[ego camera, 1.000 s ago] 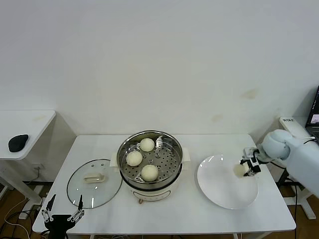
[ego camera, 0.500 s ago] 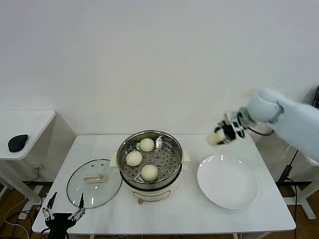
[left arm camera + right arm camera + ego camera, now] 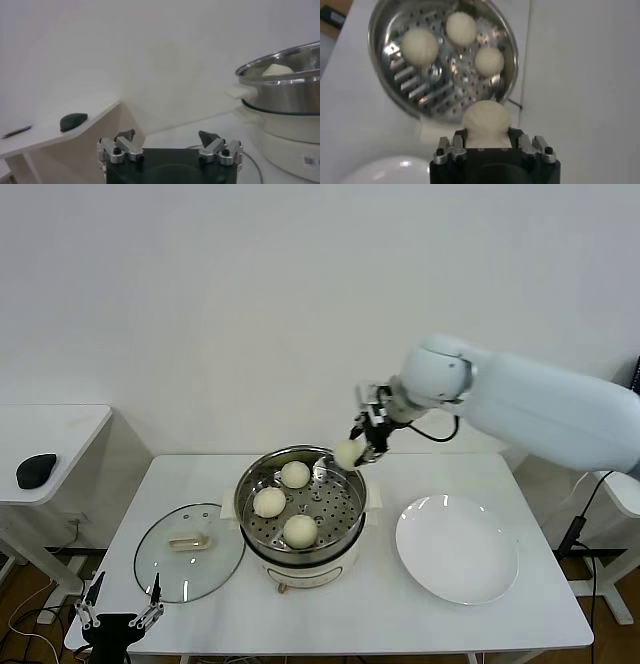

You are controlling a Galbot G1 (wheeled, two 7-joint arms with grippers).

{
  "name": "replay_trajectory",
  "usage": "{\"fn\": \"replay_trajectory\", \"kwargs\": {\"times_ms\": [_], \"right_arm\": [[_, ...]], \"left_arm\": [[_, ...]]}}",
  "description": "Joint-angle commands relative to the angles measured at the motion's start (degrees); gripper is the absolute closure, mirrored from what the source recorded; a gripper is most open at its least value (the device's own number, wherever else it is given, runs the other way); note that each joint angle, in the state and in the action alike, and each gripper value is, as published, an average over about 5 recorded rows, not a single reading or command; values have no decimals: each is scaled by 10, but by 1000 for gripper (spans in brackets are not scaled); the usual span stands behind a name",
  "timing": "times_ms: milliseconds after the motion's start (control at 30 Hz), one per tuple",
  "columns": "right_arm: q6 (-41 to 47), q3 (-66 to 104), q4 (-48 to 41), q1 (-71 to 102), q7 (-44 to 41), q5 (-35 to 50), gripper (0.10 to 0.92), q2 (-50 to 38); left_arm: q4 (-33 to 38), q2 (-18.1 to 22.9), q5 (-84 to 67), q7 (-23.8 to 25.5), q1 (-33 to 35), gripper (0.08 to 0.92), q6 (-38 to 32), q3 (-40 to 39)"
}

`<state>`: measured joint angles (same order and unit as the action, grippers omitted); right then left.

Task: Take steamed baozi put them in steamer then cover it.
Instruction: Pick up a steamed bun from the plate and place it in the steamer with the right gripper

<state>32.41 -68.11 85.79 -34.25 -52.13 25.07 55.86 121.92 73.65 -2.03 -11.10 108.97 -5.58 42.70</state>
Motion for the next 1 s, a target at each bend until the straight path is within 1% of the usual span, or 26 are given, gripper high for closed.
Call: {"fn": "replay_trajectory", "kwargs": {"times_ms": [33,133,333,833,1000], "right_arm": [[74,-30,-17,17,43,58,491,93],[89,-33,-31,34,51,53,491,101],[92,-32,-67,64,50,29,491,111],[92,-37,-72,90,46,-13,491,97],[91,-31,-74,98,50,-9,489,94]], "left_arm": [[0,0,0,0,-2,177,-1,2],[-6,-1,-1,0,-5,177,-2,2],[-10,-2,-3,-1,-7,177,-5,4],[-17,-3,-5,0,-14,177,-7,2],[-16,-3,-5,-1,-14,177,-10,3]]}}
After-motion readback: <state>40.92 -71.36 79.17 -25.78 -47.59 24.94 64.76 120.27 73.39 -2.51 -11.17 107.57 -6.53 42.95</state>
